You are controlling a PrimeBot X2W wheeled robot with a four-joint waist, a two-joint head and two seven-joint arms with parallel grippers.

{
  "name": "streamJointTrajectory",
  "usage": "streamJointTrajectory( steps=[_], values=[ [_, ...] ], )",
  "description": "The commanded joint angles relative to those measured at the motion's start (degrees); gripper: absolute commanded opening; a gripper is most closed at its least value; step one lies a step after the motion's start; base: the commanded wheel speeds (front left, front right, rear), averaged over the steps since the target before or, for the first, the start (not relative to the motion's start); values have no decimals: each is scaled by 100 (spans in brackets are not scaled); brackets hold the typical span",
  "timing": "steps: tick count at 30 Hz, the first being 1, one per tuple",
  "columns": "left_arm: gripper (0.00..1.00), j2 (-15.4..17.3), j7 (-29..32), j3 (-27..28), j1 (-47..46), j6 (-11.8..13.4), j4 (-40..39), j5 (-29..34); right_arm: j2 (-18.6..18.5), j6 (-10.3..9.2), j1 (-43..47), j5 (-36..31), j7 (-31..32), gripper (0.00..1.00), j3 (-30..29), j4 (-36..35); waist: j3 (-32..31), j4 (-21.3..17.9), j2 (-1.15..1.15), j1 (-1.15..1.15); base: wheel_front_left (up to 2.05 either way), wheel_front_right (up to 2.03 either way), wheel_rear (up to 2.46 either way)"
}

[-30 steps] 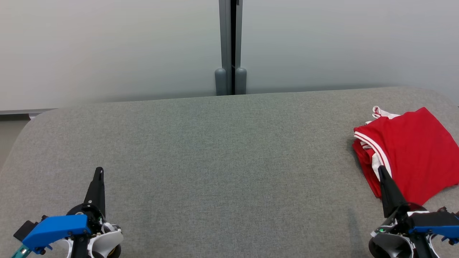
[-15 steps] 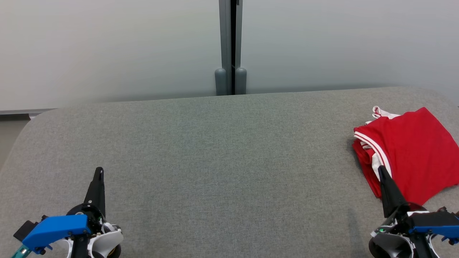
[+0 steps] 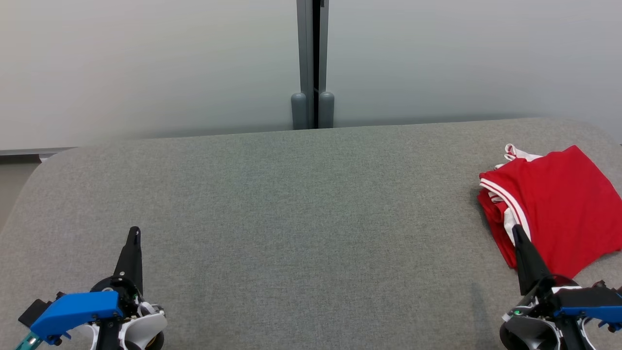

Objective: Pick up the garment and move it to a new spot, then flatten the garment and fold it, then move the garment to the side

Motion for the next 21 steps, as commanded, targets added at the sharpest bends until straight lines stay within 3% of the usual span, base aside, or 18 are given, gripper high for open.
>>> streamJointTrajectory(
  steps=[1, 21],
  values=[
    [0, -9, 26, 23, -57, -26, -18, 25, 9, 2, -72, -3, 14, 0, -13, 11, 0, 0, 0, 0, 0, 0, 0],
    [0, -10, 26, 23, -57, -26, -18, 13, 10, 2, -72, -4, 15, 0, -14, 11, 0, 0, 0, 0, 0, 0, 0]
  ],
)
